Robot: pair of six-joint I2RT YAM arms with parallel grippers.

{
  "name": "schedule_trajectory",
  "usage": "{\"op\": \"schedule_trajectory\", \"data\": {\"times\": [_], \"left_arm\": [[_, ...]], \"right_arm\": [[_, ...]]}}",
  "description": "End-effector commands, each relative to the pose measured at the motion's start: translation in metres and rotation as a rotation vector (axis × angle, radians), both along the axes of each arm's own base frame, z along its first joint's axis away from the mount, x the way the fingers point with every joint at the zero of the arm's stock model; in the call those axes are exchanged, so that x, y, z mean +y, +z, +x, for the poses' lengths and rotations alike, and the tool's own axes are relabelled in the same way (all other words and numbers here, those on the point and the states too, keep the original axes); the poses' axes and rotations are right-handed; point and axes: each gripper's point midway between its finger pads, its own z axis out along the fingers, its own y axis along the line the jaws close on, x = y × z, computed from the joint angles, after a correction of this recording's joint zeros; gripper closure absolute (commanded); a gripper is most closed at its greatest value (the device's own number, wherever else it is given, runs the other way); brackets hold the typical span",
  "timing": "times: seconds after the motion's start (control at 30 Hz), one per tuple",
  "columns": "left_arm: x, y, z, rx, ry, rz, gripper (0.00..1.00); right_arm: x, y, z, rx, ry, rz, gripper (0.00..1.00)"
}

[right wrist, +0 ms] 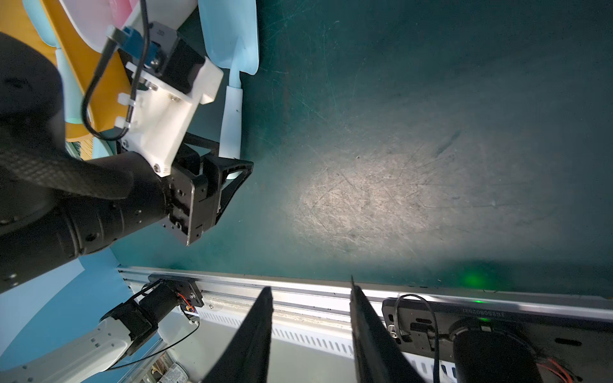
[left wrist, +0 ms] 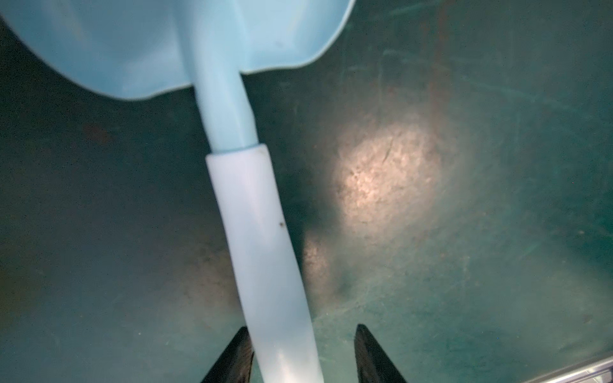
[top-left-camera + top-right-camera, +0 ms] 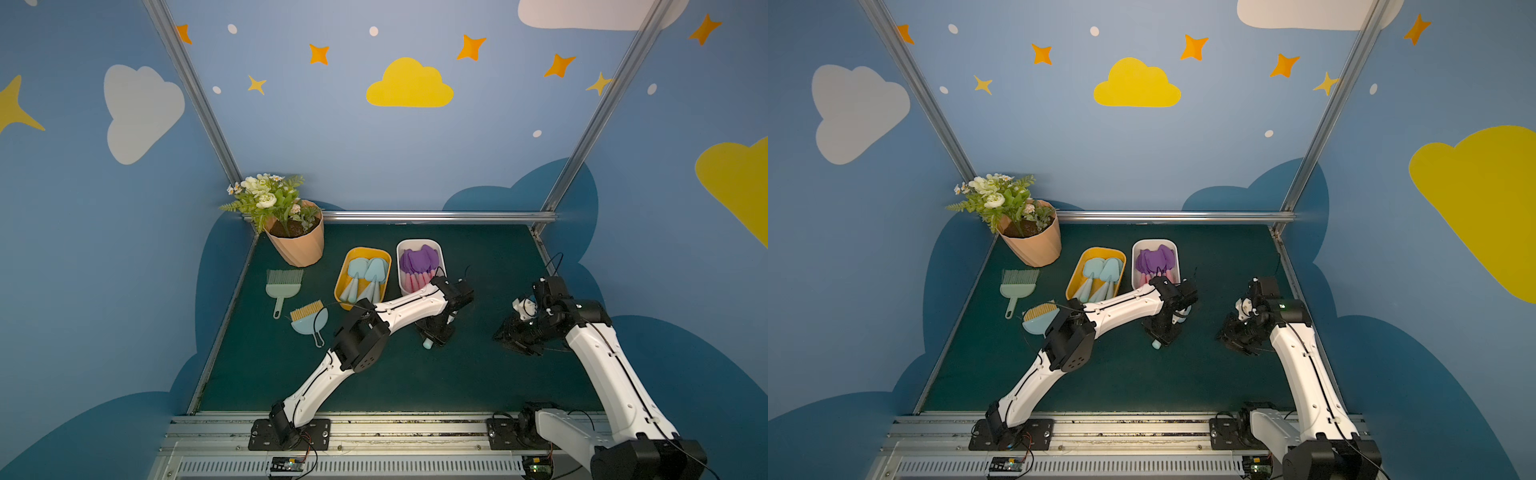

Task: Sort the small shovels by color and place them into the storage box
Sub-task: Pick up the shovel from the center of the board.

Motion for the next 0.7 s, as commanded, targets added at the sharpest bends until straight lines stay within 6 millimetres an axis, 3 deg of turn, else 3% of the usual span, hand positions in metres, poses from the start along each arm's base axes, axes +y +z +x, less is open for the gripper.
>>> {"op": "schedule_trajectory", "data": {"times": [0.0,0.23,0.53,0.67], "left_arm": [[0.001,-0.011,-0.003,0.030,-0.013,0.024,0.60],[0.003,-0.015,-0.001,0.030,-0.018,0.045,0.66],[0.011,-0.019,0.001,0.017,-0.017,0.085,0.97],[0.012,-0.017,0.001,0.013,-0.017,0.091,0.98]], "right_arm": [[0.000,0.000,-0.003,0.011,0.009,0.002,0.60],[-0.001,-0.001,-0.003,0.015,0.009,0.001,0.60],[-0.002,-0.003,-0.004,0.022,0.006,-0.002,0.60],[-0.002,-0.003,-0.004,0.023,0.006,0.000,0.60]]}}
